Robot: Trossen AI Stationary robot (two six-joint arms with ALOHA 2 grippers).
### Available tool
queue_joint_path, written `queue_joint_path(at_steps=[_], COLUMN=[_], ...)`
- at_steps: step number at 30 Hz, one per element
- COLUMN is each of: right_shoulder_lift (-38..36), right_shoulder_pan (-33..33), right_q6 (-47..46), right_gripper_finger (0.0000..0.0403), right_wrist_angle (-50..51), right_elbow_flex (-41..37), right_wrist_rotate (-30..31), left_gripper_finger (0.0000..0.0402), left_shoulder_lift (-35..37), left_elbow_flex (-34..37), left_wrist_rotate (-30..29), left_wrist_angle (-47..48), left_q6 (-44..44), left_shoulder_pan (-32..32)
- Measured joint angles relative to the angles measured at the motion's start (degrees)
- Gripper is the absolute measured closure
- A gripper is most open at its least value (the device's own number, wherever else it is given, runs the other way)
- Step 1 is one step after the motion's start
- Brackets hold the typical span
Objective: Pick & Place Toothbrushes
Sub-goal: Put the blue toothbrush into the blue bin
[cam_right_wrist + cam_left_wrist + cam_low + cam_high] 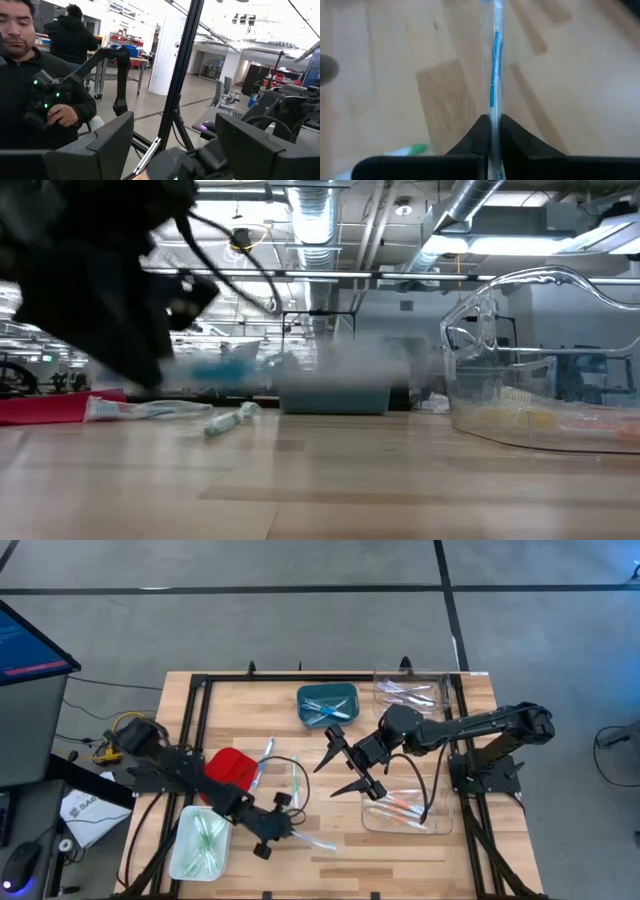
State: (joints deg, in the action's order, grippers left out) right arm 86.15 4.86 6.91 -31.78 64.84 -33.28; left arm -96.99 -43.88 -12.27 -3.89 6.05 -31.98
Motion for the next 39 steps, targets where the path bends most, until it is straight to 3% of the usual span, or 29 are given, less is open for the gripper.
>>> queue_joint_path(at_steps=[8, 20, 26, 35, 39], right_shoulder_lift=[0.0, 0.0, 0.0, 0.0, 0.0], right_shoulder_pan=[0.0, -0.1, 0.6, 3.5, 4.3], right_q6=[0.6, 2.9, 5.1, 9.7, 10.0], right_gripper_finger=[0.0128, 0.0128, 0.0128, 0.0128, 0.0128], right_wrist_angle=[-0.4, -1.9, -3.5, -4.6, -5.3], right_elbow_flex=[0.0, 0.0, 0.0, 0.0, 0.0], right_wrist_rotate=[0.0, 0.2, 0.3, 0.7, 9.4], left_gripper_finger=[0.0385, 0.0385, 0.0385, 0.0385, 0.0385], left_shoulder_lift=[13.5, 32.2, 34.9, 35.0, 35.0], left_elbow_flex=[4.0, 11.2, 12.5, 12.5, 12.4], left_wrist_rotate=[-1.8, -1.9, -1.4, 0.4, 3.7], left_wrist_angle=[-2.6, -21.9, -33.8, -38.5, -39.8], left_q6=[-2.4, -10.9, -16.0, -17.8, -17.8], left_shoulder_pan=[-1.9, -1.4, 1.7, 7.9, 9.8])
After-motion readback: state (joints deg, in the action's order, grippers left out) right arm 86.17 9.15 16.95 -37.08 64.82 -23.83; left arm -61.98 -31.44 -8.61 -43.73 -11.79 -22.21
